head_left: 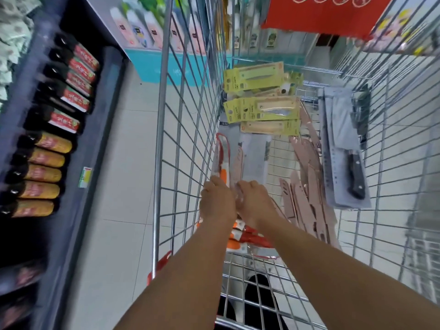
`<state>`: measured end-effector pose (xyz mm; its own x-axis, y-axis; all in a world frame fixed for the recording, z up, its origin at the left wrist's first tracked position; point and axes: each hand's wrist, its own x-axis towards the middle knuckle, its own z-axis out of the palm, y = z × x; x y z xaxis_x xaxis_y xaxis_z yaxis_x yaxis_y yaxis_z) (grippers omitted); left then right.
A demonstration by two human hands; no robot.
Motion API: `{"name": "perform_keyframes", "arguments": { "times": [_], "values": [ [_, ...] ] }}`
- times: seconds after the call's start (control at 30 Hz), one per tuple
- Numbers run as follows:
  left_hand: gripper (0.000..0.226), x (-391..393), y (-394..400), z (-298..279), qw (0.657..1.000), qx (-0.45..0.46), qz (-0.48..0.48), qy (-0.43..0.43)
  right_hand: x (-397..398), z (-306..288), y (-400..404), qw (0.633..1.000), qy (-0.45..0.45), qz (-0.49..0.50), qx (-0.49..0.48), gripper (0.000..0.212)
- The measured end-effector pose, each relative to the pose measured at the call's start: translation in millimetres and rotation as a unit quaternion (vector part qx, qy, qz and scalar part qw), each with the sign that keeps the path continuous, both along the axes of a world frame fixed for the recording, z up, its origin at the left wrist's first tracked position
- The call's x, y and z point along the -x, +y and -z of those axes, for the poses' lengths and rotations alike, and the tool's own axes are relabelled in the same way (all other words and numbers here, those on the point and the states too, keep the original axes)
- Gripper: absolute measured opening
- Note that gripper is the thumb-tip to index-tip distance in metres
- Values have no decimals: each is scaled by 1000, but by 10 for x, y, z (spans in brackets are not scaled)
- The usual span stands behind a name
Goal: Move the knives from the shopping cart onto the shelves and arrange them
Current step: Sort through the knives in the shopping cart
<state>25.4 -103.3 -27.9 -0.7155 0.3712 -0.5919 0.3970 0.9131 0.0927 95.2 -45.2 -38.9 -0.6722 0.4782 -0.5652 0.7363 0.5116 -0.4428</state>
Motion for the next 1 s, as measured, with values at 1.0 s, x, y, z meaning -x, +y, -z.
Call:
{"name": "perform_keyframes", "arguments": {
  "times": [1.0],
  "values": [
    [33,-13,39,-20,994,-12,28,-101,-240,-53,188,979,-20,192,66,36]
  ]
}}
